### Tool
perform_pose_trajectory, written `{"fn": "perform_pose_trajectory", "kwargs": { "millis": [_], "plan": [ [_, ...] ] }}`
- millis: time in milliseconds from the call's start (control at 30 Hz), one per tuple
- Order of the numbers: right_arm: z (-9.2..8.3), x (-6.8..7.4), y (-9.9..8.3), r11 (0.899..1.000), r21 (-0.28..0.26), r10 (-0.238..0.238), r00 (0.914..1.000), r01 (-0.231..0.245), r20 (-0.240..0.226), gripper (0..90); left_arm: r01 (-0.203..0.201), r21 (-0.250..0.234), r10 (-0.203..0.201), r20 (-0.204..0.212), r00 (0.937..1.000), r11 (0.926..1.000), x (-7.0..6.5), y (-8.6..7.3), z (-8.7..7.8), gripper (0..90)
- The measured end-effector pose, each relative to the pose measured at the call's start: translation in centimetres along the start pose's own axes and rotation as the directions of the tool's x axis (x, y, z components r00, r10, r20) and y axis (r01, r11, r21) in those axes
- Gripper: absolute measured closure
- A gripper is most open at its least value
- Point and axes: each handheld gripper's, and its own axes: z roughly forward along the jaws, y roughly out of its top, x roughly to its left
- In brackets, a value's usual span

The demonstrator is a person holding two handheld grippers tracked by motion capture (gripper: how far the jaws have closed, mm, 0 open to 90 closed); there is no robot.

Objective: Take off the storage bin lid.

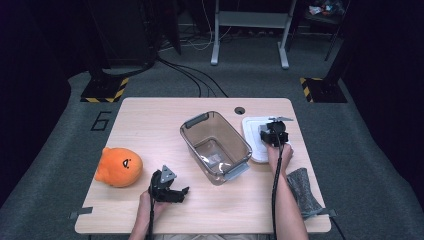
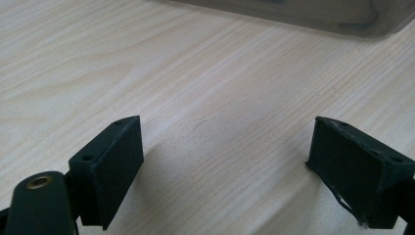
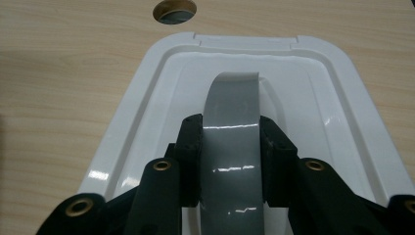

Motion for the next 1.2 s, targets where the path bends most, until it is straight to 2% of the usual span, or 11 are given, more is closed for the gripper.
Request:
{"fn": "perform_pose_trajectory", "kwargs": {
  "millis": [200,433,500,567,633,667,733,833,933,1067,1200],
  "plan": [
    [0.6,0.0,-0.4,1.0,0.014,0.006,0.9999,-0.006,0.009,66.2,0.0,0.0,0.0,0.0,1.0,1.0,0.0,0.0,0.0,12.5],
    [1.3,0.0,-0.6,0.999,0.048,-0.017,0.9996,0.016,0.022,63.8,0.002,0.001,-0.002,-0.001,1.0,1.0,0.0,0.0,0.0,12.5],
    [1.3,-0.1,-0.6,0.999,0.041,-0.005,0.9998,0.004,0.019,57.5,0.001,0.001,-0.001,-0.001,1.0,1.0,0.0,0.0,0.0,12.5],
    [1.1,-0.1,-0.6,0.999,0.044,-0.001,1.0,0.0,0.009,47.0,0.002,0.0,-0.002,-0.002,1.0,1.0,0.0,0.0,0.0,12.5],
    [0.9,-0.1,-0.5,0.999,0.053,-0.005,1.0,0.005,-0.003,38.6,0.0,0.004,0.0,0.0,1.0,1.0,0.0,0.0,0.0,12.5],
    [0.7,0.1,-0.5,0.998,0.065,0.008,0.9999,-0.008,-0.006,34.3,0.001,0.004,-0.001,0.0,1.0,1.0,0.0,0.0,0.0,12.5],
    [0.3,0.0,-0.6,0.997,0.077,-0.001,0.9997,0.003,-0.023,26.2,0.001,0.001,-0.001,-0.002,1.0,1.0,0.0,0.0,0.0,12.5],
    [-0.8,0.3,-1.0,0.998,0.055,-0.03,0.9994,0.031,-0.016,18.2,-0.006,0.003,0.006,-0.005,1.0,1.0,0.0,0.0,-0.1,12.3],
    [-2.0,0.6,-1.4,0.996,0.069,-0.05,0.9978,0.053,-0.043,14.5,-0.007,0.003,0.007,-0.007,1.0,1.0,0.0,0.0,-0.1,12.2],
    [-3.4,1.3,-2.4,0.992,0.061,-0.11,0.993,0.113,-0.042,13.0,-0.012,-0.002,0.012,-0.014,0.9998,0.9999,-0.1,0.0,-0.1,12.1],
    [-4.4,1.7,-3.5,0.989,0.056,-0.135,0.9897,0.137,-0.047,9.4,-0.013,0.004,0.013,-0.01,0.9999,0.9999,0.0,0.0,-0.1,12.1]
  ]
}}
